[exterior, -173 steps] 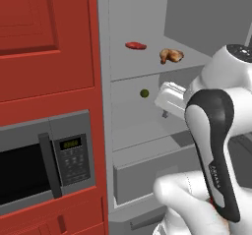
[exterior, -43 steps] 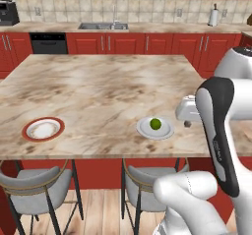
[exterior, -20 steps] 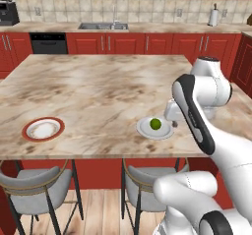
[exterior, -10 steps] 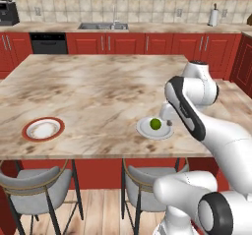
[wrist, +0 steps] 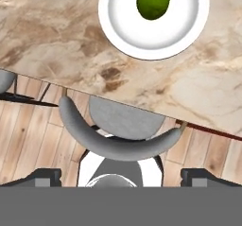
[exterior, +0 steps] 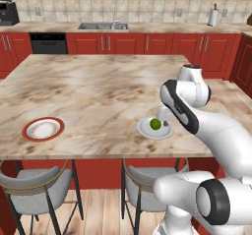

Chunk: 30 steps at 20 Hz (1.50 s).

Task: Transport the chicken drumstick and lime to the fridge. Place the chicken drumstick on the rack containing meat and place the lime on the rack containing the vegetable, ensuring meats and vegetables are on different racks.

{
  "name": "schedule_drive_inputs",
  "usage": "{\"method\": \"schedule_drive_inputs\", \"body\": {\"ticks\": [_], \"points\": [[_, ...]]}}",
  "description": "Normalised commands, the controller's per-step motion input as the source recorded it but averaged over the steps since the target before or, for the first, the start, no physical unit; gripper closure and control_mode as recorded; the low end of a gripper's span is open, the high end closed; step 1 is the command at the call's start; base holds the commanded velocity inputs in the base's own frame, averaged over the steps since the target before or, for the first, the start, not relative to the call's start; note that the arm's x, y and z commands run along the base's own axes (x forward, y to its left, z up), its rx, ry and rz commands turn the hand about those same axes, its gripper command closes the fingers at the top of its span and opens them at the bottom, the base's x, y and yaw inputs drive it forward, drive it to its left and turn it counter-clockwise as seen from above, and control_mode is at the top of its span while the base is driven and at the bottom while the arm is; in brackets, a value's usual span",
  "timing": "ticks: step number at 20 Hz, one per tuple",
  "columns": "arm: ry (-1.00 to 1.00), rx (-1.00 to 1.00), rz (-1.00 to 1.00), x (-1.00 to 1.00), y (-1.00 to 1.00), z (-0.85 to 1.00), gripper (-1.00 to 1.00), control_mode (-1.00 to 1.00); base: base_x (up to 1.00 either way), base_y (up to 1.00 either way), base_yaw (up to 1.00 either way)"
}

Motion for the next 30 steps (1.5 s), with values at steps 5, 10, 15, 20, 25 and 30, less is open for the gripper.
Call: {"method": "schedule_drive_inputs", "body": {"ticks": [5,10,15,20,25,30], "points": [[-0.04,0.0,-0.07,0.23,0.0,-0.25,-1.0,-1.0,0.0,0.0,0.0],[-0.01,0.0,-0.07,0.32,-0.02,-0.27,-1.0,-1.0,0.0,0.0,0.0],[0.0,0.0,-0.01,0.5,-0.12,-0.17,-1.0,-1.0,0.0,0.0,0.0],[0.0,0.0,0.0,0.52,-0.08,-0.12,-1.0,-1.0,0.0,0.0,0.0],[0.05,0.02,0.0,0.56,-0.01,-0.25,-1.0,-1.0,0.0,0.0,0.0],[0.01,0.0,0.0,0.31,0.0,-0.22,-1.0,-1.0,0.0,0.0,0.0]]}}
